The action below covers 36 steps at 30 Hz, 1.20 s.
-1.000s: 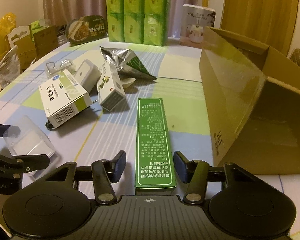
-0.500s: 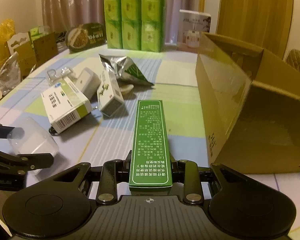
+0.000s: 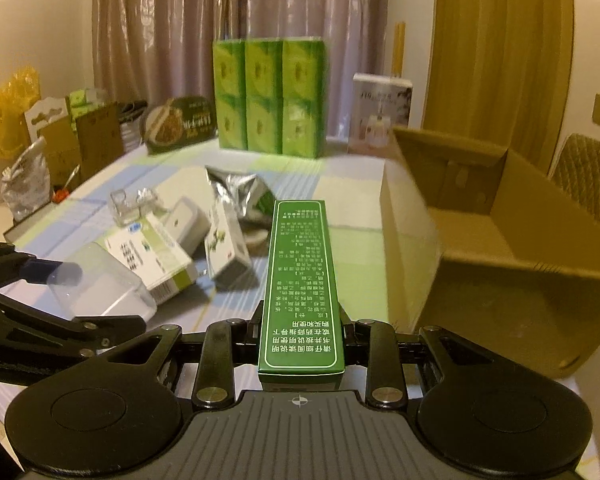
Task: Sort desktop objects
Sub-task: 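Lift the clear container and green box and carry both toward the cardboard box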
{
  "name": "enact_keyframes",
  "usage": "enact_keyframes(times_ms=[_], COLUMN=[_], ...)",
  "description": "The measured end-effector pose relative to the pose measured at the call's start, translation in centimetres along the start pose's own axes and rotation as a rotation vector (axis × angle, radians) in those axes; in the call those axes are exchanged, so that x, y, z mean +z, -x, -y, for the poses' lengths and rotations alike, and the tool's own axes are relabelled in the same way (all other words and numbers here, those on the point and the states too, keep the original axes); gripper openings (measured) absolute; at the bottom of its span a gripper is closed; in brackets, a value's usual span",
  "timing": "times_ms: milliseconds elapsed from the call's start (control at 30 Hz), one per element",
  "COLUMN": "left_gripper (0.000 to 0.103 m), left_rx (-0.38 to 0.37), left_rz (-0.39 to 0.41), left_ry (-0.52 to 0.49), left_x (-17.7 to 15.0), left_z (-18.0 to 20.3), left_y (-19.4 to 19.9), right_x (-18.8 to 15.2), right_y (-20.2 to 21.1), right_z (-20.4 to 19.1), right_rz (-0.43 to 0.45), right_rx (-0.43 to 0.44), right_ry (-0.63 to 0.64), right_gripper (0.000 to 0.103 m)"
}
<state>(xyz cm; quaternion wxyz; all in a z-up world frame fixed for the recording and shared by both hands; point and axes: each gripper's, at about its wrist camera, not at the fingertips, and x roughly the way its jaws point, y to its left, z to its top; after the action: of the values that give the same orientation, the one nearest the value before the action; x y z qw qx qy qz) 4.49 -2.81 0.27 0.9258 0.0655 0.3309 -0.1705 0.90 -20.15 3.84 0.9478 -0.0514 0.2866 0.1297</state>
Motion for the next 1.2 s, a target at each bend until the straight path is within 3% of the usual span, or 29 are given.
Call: enact_keyframes(times_ms=[367, 733, 1000, 1200], left_gripper=[0.084, 0.084, 0.084, 0.084], left_rx=[-0.037, -0.118, -0.211, -0.256], left_rz=[0.07, 0.148, 0.21, 0.222], left_ry=[-0.063, -0.145, -0.209, -0.244], left_x=[3.7, 9.2, 14.2, 16.2], left_z=[2.8, 7.3, 11.8, 14.0], left_y=[1.4, 0.4, -2.6, -5.8], right_x=[3.2, 6.3, 8.1, 7.4], right_y=[3.5, 5.3, 4.3, 2.0], right_z=[2.9, 8.7, 14.3, 17.9], right_rz=[0.109, 0.18, 0.169, 0.116], right_rx=[-0.047, -0.137, -0.221, -0.257], right_ry=[-0.009, -0.025, -0.053, -0.095], right_gripper=[0.027, 0.027, 0.027, 0.027])
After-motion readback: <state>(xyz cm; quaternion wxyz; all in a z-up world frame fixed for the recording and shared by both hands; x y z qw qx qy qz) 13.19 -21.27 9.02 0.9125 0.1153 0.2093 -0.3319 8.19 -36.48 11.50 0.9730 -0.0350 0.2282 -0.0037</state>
